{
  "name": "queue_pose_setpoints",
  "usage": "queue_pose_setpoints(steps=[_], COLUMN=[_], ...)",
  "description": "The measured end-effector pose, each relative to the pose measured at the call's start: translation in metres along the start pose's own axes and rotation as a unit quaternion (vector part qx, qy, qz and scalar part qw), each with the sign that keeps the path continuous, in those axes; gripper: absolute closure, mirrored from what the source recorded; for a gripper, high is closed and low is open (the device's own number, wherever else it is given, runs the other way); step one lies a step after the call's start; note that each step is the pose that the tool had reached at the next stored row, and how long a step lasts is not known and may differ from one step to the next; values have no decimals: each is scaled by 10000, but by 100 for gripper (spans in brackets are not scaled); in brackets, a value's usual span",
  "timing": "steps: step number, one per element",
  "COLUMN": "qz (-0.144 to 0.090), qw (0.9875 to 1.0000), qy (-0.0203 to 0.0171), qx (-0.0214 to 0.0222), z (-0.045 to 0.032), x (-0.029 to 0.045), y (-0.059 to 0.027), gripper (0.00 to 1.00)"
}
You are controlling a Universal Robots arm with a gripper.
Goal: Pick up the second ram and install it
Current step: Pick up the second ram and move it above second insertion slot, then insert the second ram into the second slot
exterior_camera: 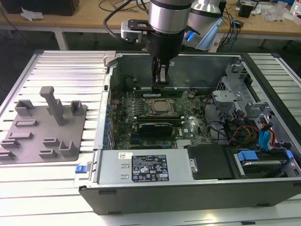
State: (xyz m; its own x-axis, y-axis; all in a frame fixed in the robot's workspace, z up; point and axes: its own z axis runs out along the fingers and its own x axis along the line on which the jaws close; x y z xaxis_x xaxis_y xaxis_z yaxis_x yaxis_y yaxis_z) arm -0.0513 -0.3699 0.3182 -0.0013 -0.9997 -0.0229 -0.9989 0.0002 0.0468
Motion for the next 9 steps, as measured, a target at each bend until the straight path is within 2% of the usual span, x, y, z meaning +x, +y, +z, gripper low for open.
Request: queue_pose_setpoints(steps=[9], qz=[4], qw=[10000], qy=[-1], qx=[0], z=[5], x=[0], y=[0], gripper=[91])
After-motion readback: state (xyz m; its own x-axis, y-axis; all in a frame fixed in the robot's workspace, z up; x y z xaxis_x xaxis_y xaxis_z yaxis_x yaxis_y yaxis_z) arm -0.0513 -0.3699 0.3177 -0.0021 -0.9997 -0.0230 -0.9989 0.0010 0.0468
